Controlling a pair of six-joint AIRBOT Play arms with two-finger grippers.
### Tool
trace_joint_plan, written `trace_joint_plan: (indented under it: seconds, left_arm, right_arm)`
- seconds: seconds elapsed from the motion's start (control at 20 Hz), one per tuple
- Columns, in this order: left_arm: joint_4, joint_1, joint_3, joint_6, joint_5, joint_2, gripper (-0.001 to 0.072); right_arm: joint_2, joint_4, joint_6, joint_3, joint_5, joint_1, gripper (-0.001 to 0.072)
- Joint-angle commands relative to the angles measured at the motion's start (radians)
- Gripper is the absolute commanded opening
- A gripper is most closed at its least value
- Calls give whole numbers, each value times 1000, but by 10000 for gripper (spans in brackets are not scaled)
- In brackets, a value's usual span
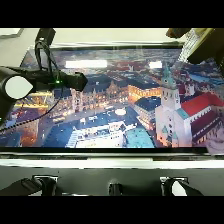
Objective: Fold the clothes and pants, and hang the long-sleeved shirts on hangers.
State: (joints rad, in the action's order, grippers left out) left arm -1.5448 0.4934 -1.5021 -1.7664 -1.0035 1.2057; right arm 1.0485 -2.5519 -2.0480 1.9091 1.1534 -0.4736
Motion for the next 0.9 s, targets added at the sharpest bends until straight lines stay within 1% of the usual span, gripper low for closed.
trace_joint_plan:
  seconds: [0.0, 0.2, 0.4, 0.65, 0.85]
  left_arm:
    - [0, 0, 1, 0, 0, 16, 677]
    - [0, 0, 0, 0, 0, 34, 677]
    - [0, 0, 0, 1, 0, 42, 677]
    - [0, 0, 0, 1, 0, 42, 677]
    - [0, 0, 0, 1, 0, 42, 677]
  right_arm:
    - [34, -8, -11, 59, -39, -109, 27]
    - [37, 19, -61, 59, -111, -259, 27]
    - [56, 92, -80, 59, -134, -378, 27]
    - [92, 134, -92, 59, -159, -460, 28]
    - [117, 140, -84, 59, -158, -459, 29]
